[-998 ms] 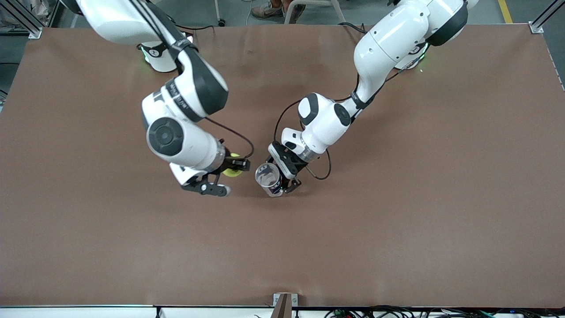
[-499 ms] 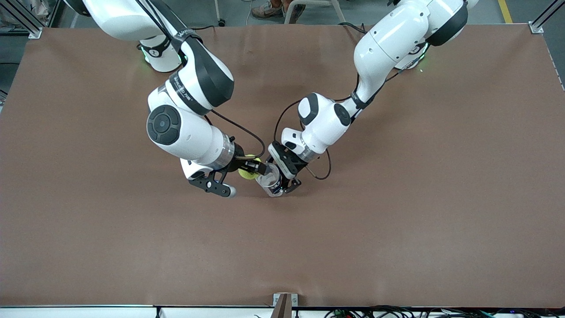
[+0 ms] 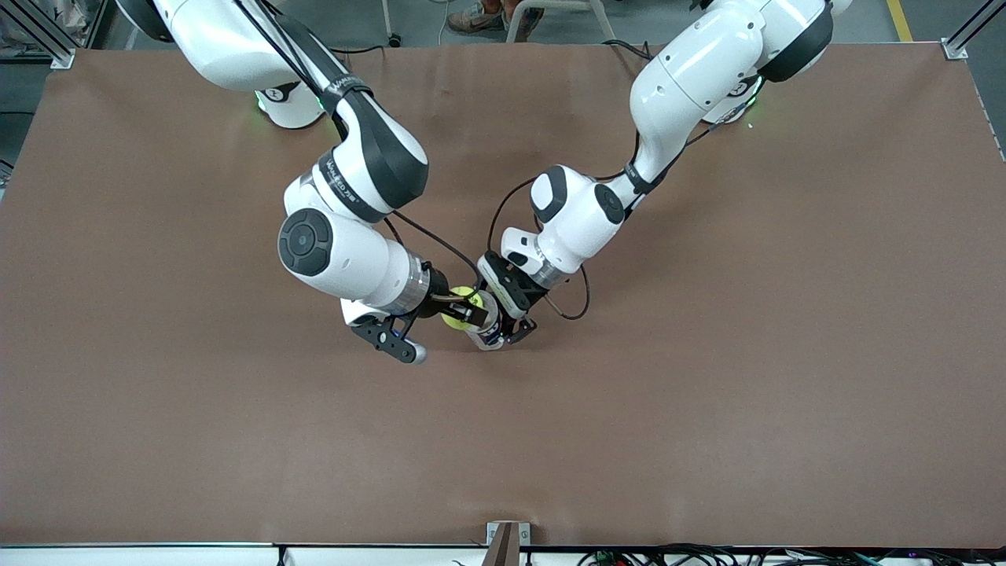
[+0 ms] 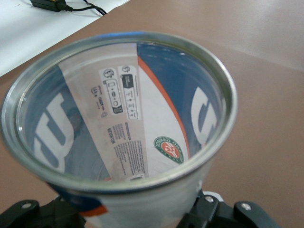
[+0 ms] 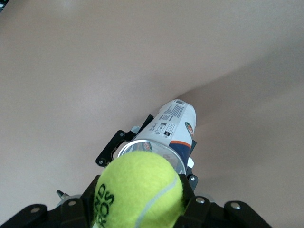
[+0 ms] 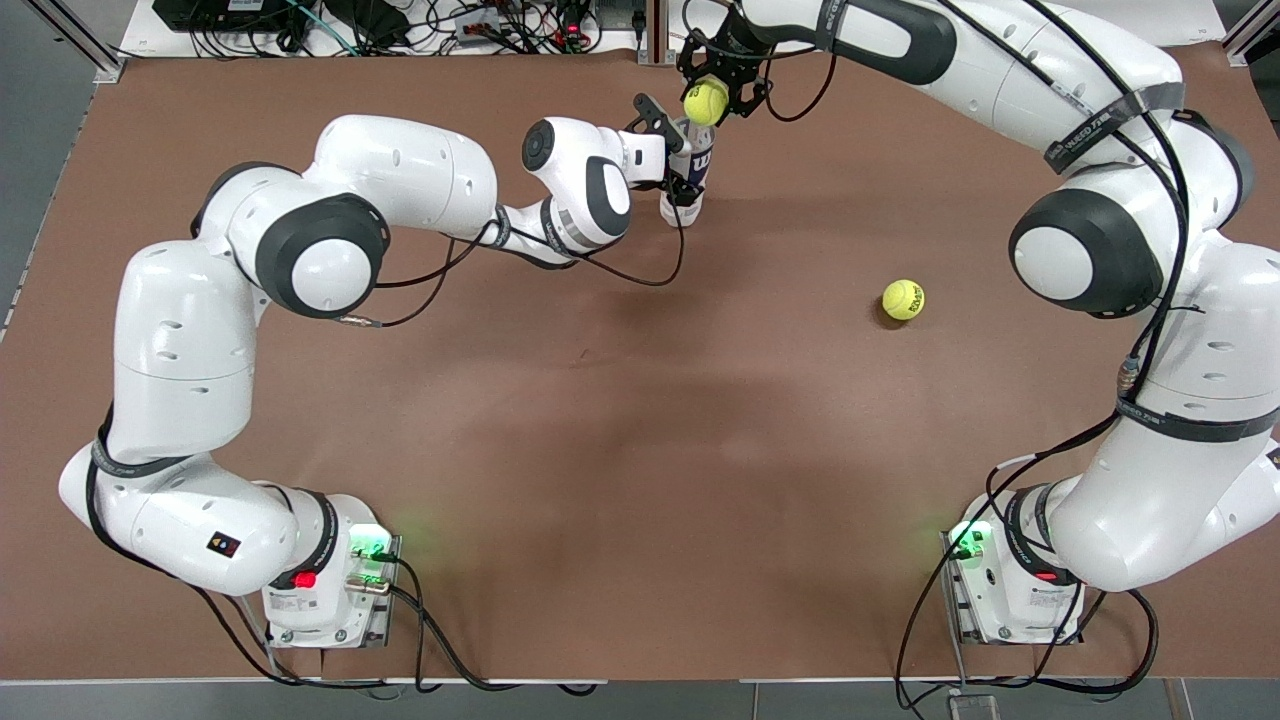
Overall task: Insert tennis ball vertically with right arm
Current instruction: 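Lower the ball into the can opening and open the right gripper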
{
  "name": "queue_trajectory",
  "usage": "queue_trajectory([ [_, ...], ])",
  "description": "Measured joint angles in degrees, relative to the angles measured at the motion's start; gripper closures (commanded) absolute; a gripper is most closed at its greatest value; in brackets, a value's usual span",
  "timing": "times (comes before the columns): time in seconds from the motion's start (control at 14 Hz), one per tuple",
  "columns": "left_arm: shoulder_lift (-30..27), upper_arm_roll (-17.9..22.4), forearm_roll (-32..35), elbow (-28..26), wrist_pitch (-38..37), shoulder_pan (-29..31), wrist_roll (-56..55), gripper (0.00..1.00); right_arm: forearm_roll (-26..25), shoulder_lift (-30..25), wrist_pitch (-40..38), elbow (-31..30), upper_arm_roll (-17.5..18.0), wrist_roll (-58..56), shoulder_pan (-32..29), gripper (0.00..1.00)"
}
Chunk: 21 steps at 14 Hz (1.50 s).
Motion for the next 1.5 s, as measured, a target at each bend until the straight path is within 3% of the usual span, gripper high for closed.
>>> queue_trajectory([
  [0.36,0.0,-0.02,0.0,-0.04,0.1,0.0,0.0,0.23,2.5,0.8,-0.21,-0.01,0.09,0.02,-0.07,0.62],
  [1.21,0.0,-0.05,0.0,-0.14,0.29,0.0,0.0,0.23,2.72,2.44,-0.21,0.01,0.06,0.05,-0.14,0.62],
  [1.28,-0.01,-0.04,0.0,-0.19,0.38,0.0,0.0,0.23,2.94,2.45,-0.21,0.01,0.06,0.1,-0.12,0.59],
  [1.35,-0.03,-0.04,0.0,-0.3,0.54,0.01,0.0,0.23,3.36,2.49,-0.21,0.02,0.05,0.18,-0.12,0.46],
  [1.43,-0.1,-0.04,0.0,-0.47,0.7,0.03,0.0,0.23,3.86,2.53,-0.21,0.02,0.01,0.26,-0.12,0.18],
  [1.5,-0.13,-0.04,0.0,-0.57,0.8,0.04,0.0,0.23,4.03,2.54,-0.22,0.02,0.01,0.35,-0.12,0.0],
])
